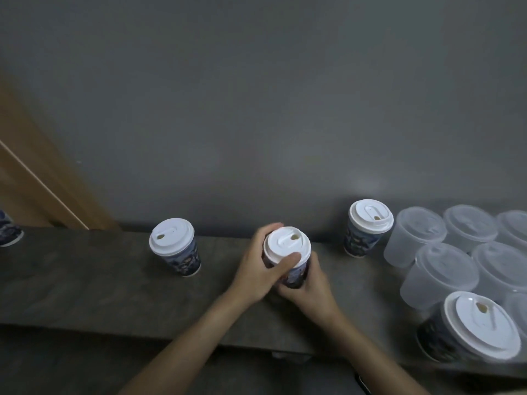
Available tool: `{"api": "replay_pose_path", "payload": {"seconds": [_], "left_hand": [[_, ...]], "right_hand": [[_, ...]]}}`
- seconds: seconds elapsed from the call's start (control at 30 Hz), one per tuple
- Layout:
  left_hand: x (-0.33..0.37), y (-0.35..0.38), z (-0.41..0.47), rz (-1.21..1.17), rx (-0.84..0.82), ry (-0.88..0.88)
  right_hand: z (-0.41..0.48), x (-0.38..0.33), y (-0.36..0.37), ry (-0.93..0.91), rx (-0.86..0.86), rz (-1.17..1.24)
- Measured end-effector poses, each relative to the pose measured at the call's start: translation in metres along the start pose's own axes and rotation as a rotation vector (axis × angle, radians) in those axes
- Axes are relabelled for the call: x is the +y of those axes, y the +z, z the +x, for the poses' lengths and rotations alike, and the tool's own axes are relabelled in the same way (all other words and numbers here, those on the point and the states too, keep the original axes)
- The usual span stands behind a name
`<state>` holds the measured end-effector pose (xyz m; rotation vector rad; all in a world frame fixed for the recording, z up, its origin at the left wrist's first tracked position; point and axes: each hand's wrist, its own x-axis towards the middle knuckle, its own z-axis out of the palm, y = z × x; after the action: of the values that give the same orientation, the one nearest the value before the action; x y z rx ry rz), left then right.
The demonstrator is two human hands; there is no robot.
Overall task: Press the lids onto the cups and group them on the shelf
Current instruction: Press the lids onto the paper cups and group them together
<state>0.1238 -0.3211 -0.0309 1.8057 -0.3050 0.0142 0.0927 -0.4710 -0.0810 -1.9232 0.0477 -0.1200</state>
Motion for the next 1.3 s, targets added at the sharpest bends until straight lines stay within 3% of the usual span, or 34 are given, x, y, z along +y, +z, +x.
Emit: {"api": "replay_pose_path", "payload": {"seconds": [0.2, 0.4, 0.63, 0.83, 0.97, 1.17, 1.23, 1.3], "left_hand": [[-0.020, 0.029, -0.016, -0.253, 0.178, -0.057], [-0.021, 0.046, -0.019, -0.265, 0.328, -0.056], [-0.006, 0.019, 0.010, -0.304, 0.073, -0.203], [-0.022, 0.026, -0.001, -0.271, 0.257, -0.085], [-0.009, 0.012, 0.015, -0.389, 0.014, -0.283], [-0.018, 0.029, -0.001, -0.307, 0.241, -0.177], [-0.018, 0.026, 0.001, -0.297, 0.213, -0.181], [-0.010, 0.017, 0.011, -0.315, 0.061, -0.241]], "right_hand": [[-0.004, 0.029, 0.014, -0.004, 0.022, 0.056], [-0.009, 0.020, 0.018, -0.046, 0.131, 0.043], [-0.003, 0.028, 0.006, -0.090, -0.032, -0.012], [-0.014, 0.029, 0.016, -0.070, 0.115, 0.082], [-0.014, 0.034, 0.017, -0.098, 0.105, 0.056], [-0.014, 0.036, 0.020, -0.105, 0.097, 0.049], [-0.011, 0.038, 0.021, -0.110, 0.106, 0.024], [-0.009, 0.042, 0.018, -0.127, 0.090, 0.000]]}}
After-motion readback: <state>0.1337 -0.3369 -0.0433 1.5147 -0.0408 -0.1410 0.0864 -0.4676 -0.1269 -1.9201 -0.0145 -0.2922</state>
